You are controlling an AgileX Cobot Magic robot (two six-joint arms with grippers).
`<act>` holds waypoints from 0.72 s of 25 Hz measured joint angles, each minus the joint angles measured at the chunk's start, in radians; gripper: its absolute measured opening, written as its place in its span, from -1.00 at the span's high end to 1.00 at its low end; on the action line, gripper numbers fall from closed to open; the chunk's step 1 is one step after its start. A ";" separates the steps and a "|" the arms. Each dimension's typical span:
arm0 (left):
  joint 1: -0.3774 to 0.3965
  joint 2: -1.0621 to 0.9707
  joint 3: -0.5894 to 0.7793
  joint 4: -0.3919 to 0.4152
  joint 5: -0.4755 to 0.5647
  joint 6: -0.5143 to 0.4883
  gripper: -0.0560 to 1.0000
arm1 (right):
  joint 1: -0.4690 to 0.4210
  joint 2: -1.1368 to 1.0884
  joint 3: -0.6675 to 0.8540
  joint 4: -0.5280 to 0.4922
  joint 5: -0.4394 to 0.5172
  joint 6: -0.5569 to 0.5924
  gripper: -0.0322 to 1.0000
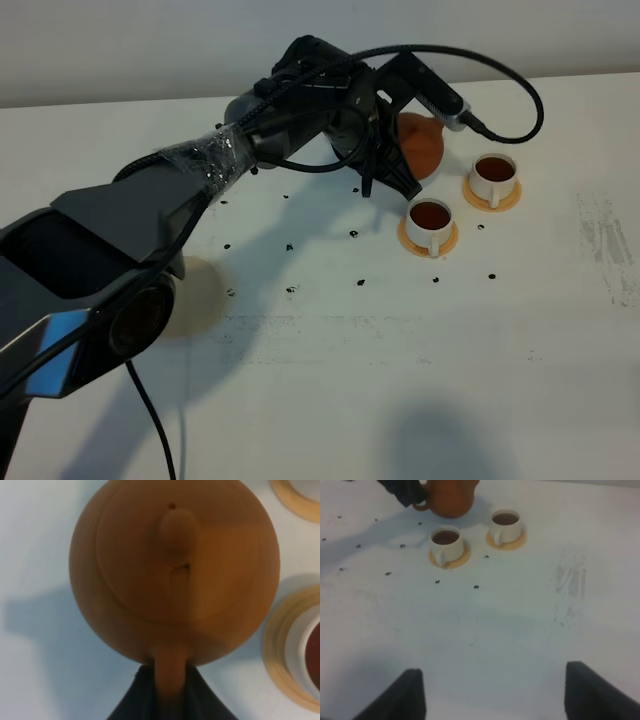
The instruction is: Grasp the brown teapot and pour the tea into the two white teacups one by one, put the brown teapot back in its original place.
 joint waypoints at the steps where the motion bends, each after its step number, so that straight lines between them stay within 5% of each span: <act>1: 0.000 0.003 0.000 0.000 -0.001 -0.001 0.70 | 0.000 0.000 0.000 0.000 0.000 0.000 -0.21; 18: 0.004 0.028 -0.012 0.034 0.019 -0.007 0.70 | 0.000 0.000 0.000 0.000 0.000 0.000 -0.21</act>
